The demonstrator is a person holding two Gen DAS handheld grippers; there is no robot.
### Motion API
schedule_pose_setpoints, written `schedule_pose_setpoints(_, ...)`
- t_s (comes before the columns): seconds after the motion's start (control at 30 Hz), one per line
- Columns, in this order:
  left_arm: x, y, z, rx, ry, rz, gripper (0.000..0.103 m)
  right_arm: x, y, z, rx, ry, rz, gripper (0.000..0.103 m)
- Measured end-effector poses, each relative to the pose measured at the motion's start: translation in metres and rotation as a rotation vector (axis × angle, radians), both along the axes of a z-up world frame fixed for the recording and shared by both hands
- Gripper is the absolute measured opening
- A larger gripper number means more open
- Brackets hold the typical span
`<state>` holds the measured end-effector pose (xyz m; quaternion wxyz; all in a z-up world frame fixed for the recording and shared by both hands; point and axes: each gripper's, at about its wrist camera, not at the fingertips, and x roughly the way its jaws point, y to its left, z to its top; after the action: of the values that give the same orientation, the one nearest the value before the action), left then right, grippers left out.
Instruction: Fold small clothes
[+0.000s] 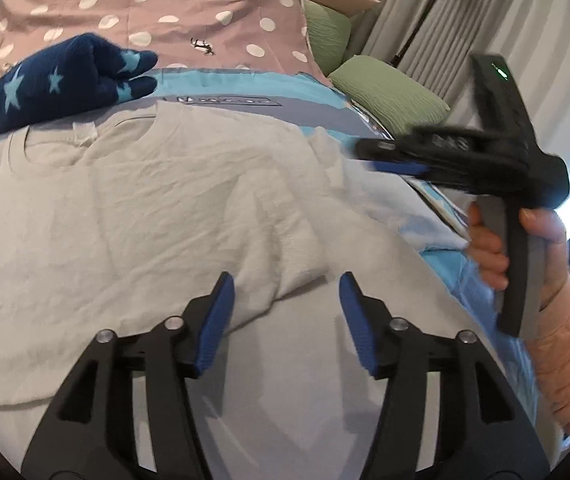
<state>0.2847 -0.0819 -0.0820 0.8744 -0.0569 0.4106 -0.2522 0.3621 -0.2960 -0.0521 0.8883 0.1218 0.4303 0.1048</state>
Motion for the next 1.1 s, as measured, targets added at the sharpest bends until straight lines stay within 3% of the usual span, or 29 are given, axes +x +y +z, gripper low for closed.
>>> schedule_pose_setpoints(0.07,-0.002,-0.003,-0.001,0.007,0.001,0.004,0.061,-0.010,-0.034,0.002,-0.124,-0.012,-0.073,0.044)
schedule_pose_setpoints(0.2,-0.003,-0.007,0.001,0.013,0.001,0.025,0.072,-0.013,-0.097,-0.022,-0.376,0.104,-0.165,0.044)
schedule_pose_setpoints(0.3,-0.003,-0.010,0.002,0.031,-0.015,0.051,0.082,-0.015,-0.133,-0.039,-0.306,0.159,-0.216,0.044)
schedule_pose_setpoints(0.4,-0.003,-0.010,0.003,0.028,-0.016,0.073,0.085,-0.014,-0.143,-0.046,-0.246,0.169,-0.220,0.044)
schedule_pose_setpoints(0.53,-0.001,-0.003,0.003,0.000,-0.010,0.089,0.085,-0.003,-0.134,-0.043,-0.417,0.132,-0.301,0.043)
schedule_pose_setpoints(0.6,-0.001,0.003,0.002,-0.025,0.003,0.103,0.085,0.002,-0.135,-0.045,-0.436,0.127,-0.341,0.024)
schedule_pose_setpoints(0.67,0.000,0.006,0.002,-0.050,0.010,0.107,0.085,0.005,-0.147,-0.048,-0.378,0.136,-0.388,0.006)
schedule_pose_setpoints(0.83,0.001,0.017,0.002,-0.127,0.021,0.117,0.085,-0.011,-0.160,-0.024,-0.105,0.044,-0.404,0.004)
schedule_pose_setpoints(1.0,0.003,0.033,0.002,-0.231,0.055,0.145,0.085,-0.020,-0.111,0.029,0.224,-0.064,-0.205,0.004)
schedule_pose_setpoints(1.1,0.000,0.049,0.009,-0.304,0.054,0.160,0.085,-0.026,-0.054,0.053,0.304,-0.117,-0.026,0.004)
